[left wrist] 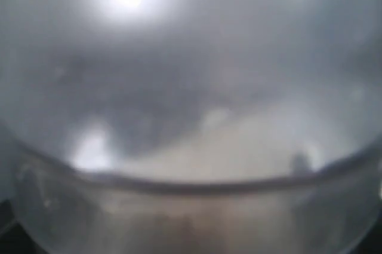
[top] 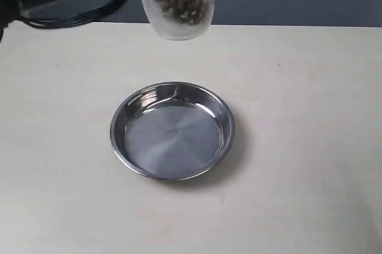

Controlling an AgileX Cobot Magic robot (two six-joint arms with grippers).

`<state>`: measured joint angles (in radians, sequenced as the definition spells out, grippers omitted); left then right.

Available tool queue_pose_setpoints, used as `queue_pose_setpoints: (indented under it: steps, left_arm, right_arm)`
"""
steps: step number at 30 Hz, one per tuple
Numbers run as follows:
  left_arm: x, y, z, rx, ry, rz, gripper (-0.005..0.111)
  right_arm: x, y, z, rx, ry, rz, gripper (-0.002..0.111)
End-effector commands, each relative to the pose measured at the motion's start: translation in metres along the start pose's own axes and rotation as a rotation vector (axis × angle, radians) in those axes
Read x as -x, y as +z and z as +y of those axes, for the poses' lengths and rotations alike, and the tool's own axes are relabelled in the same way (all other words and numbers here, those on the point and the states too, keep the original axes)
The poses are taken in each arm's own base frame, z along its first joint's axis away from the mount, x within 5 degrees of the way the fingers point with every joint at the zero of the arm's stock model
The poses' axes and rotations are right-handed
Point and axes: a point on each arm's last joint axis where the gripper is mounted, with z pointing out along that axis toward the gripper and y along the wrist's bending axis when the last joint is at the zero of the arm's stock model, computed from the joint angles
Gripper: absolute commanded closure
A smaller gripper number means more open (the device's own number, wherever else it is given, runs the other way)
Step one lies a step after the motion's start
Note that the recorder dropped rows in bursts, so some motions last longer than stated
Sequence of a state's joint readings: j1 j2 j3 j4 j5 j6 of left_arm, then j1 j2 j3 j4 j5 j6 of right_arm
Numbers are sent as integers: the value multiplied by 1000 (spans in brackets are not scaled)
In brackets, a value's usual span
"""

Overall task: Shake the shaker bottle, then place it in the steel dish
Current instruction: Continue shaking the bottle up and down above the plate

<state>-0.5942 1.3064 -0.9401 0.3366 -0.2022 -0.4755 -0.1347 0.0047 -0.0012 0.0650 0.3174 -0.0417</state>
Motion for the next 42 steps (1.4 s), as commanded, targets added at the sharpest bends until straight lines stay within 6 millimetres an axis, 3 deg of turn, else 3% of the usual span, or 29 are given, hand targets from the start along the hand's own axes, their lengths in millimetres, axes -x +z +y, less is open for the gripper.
queue_pose_setpoints:
  steps: [1, 3, 6, 7, 8, 12, 13, 14, 18, 19, 21, 22, 23, 25, 26, 27, 28, 29, 30, 31, 33, 35, 36, 37, 38, 39, 40, 42]
  left_arm:
    - [-99, 24, 21, 111, -67, 390, 106]
    - [-67, 18, 15, 74, -42, 266, 106]
    - [12, -3, 2, 4, 63, -33, 106]
    - [17, -7, 2, 11, 63, -38, 106]
    - [12, -6, 3, 24, 54, -2, 106]
    - [-87, 17, 18, 97, -35, 357, 106]
    - [-98, 19, 20, 107, -51, 391, 106]
    - [-94, 18, 20, 107, -59, 378, 106]
    - [-17, -2, 4, 12, 44, 64, 106]
    - [-14, -4, 4, 14, 42, 58, 106]
    - [-63, 5, 11, 55, 1, 250, 106]
    - [-106, 13, 18, 79, -35, 384, 106]
    - [-108, 14, 18, 82, -40, 390, 106]
    - [-48, 6, 6, 17, -1, 153, 106]
    - [1, -8, -3, -27, 82, -28, 106]
    - [8, -10, -4, -24, 82, -42, 106]
    - [-14, -5, 0, 6, 42, 68, 106]
    - [-60, 6, 6, 41, 0, 245, 106]
    - [-92, 12, 12, 63, -17, 357, 106]
    - [-103, 15, 14, 74, -21, 399, 106]
    - [-71, 11, 8, 47, 1, 282, 106]
    - [-7, -3, -2, -10, 113, 45, 106]
    - [4, -7, 0, 3, 100, 16, 106]
    - [-14, -3, 5, 30, 69, 95, 106]
    - [-60, 8, 13, 65, 30, 263, 106]
    - [-89, 14, 18, 84, -5, 354, 106]
    - [-102, 16, 20, 98, -27, 398, 106]
    - [-86, 13, 17, 88, -29, 340, 106]
  right_arm:
    - [1, 0, 0, -4, 0, -16, 109]
    - [1, 0, 0, -4, 0, -16, 109]
    - [1, 0, 0, -4, 0, -16, 109]
    - [1, 0, 0, -4, 0, -16, 109]
    - [1, 0, 0, -4, 0, -16, 109]
    - [1, 0, 0, -4, 0, -16, 109]
    - [1, 0, 0, -4, 0, -16, 109]
    - [1, 0, 0, -4, 0, -16, 109]
    - [1, 0, 0, -4, 0, -16, 109]
    - [1, 0, 0, -4, 0, -16, 109]
    - [1, 0, 0, -4, 0, -16, 109]
    - [1, 0, 0, -4, 0, -16, 109]
    - [1, 0, 0, -4, 0, -16, 109]
    - [1, 0, 0, -4, 0, -16, 109]
    - [1, 0, 0, -4, 0, -16, 109]
    - [1, 0, 0, -4, 0, -16, 109]
    - [1, 0, 0, -4, 0, -16, 109]
    - [1, 0, 0, -4, 0, -16, 109]
    - [1, 0, 0, -4, 0, -16, 109]
    - [1, 0, 0, -4, 0, -16, 109]
    - [1, 0, 0, -4, 0, -16, 109]
    - [1, 0, 0, -4, 0, -16, 109]
    - [1, 0, 0, -4, 0, -16, 109]
    - [1, 0, 0, -4, 0, -16, 109]
    - [1, 0, 0, -4, 0, -16, 109]
    - [1, 0, 0, -4, 0, -16, 109]
    - [1, 0, 0, -4, 0, -16, 109]
    - [1, 0, 0, -4, 0, -16, 109]
